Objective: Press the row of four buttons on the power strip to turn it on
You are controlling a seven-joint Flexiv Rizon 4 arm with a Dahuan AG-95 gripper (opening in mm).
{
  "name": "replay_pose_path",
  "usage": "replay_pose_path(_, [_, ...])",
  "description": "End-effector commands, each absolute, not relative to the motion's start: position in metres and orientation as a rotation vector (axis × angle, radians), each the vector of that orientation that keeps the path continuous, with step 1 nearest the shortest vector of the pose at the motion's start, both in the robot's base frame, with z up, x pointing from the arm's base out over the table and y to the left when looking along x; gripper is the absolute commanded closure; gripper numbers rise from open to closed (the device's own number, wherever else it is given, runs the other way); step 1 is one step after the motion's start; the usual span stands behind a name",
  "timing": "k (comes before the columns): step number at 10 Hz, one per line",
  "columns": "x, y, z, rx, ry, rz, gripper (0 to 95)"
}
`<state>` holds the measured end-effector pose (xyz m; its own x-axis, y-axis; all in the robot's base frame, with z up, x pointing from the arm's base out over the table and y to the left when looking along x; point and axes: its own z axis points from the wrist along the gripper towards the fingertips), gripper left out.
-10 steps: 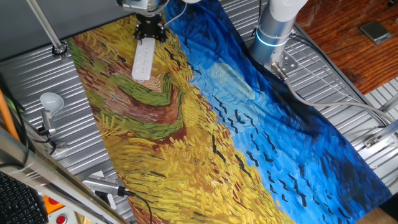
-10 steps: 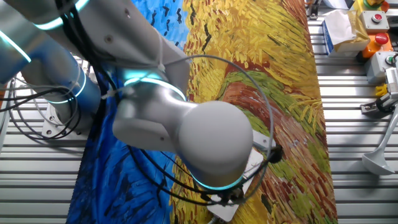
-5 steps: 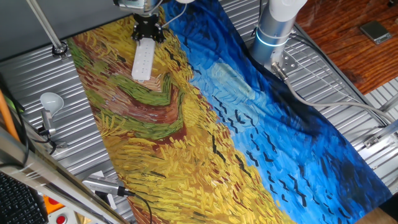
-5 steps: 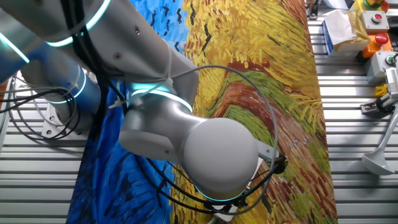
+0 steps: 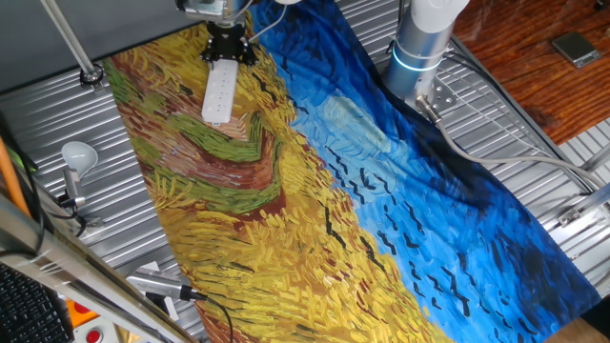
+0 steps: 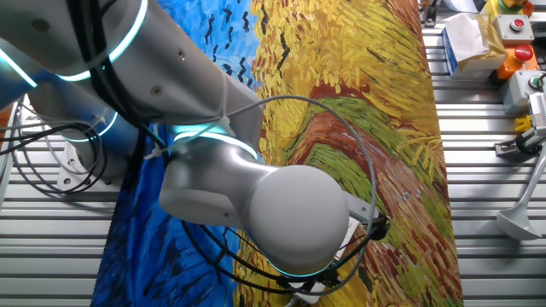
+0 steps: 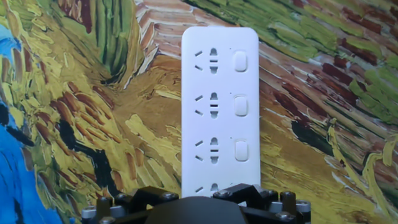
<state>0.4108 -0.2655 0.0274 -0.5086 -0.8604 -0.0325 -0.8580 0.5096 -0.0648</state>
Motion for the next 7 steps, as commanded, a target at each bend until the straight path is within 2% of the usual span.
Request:
replay_pose_path(1, [0.4069,-0.2662,0.0236,-1.500,2.684,-0.060,19.0])
replay_pose_path(7, [0.4049,-0.2661,0.0231,-1.498,2.668,-0.061,19.0])
